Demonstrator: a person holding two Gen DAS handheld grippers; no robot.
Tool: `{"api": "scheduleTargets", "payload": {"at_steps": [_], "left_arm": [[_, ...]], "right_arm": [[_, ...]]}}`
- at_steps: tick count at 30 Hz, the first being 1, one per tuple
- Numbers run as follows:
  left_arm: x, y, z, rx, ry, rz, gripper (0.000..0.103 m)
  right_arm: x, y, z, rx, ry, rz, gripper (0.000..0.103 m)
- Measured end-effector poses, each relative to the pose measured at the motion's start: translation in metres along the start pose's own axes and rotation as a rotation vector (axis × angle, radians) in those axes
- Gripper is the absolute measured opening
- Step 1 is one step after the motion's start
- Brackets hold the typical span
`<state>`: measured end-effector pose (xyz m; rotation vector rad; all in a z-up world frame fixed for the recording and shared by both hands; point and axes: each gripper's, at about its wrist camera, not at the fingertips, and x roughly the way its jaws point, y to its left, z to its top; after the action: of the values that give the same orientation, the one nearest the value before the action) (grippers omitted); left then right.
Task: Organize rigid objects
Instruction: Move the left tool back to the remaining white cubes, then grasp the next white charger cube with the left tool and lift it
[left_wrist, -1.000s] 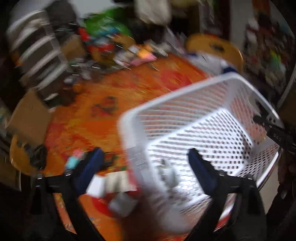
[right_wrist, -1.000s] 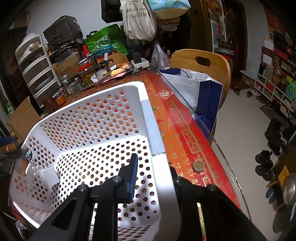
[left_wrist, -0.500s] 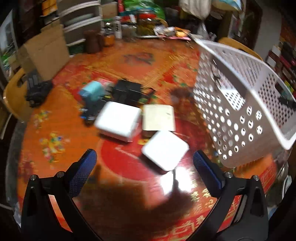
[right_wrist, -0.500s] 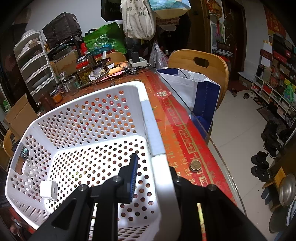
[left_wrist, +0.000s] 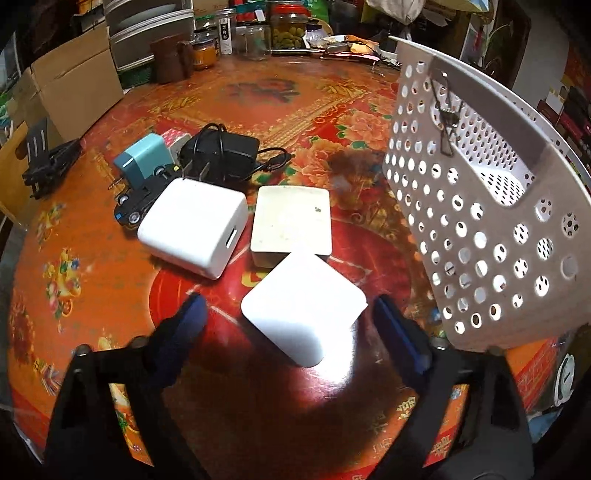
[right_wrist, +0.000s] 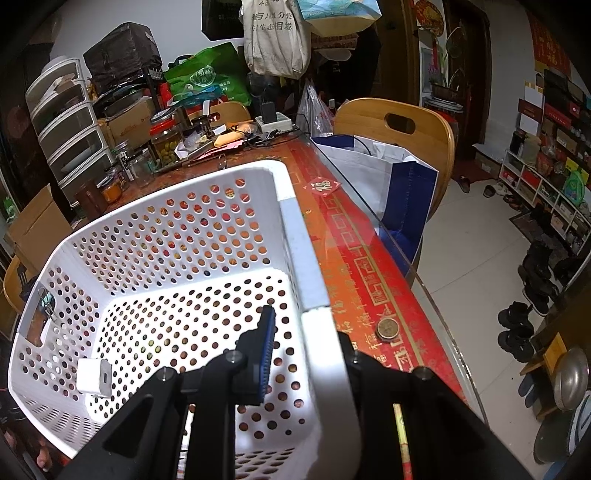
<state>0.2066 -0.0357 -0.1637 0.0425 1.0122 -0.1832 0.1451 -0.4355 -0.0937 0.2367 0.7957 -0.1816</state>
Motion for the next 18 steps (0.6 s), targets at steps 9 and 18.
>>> {"api": "scheduleTargets", "payload": {"at_steps": [9,18], "left_arm": [[-0.003,-0.003,-0.005,0.011,-0.03,-0.001,0.057],[-0.01,0.006,-0.008,-0.014,-0.043,0.005,0.057]], "right_arm": [[0.0,0.0,0.0,-0.002,0.001,0.0,0.019],[0.0,-0.001,0.0,-0.002,0.002,-0.001,0.019]]}}
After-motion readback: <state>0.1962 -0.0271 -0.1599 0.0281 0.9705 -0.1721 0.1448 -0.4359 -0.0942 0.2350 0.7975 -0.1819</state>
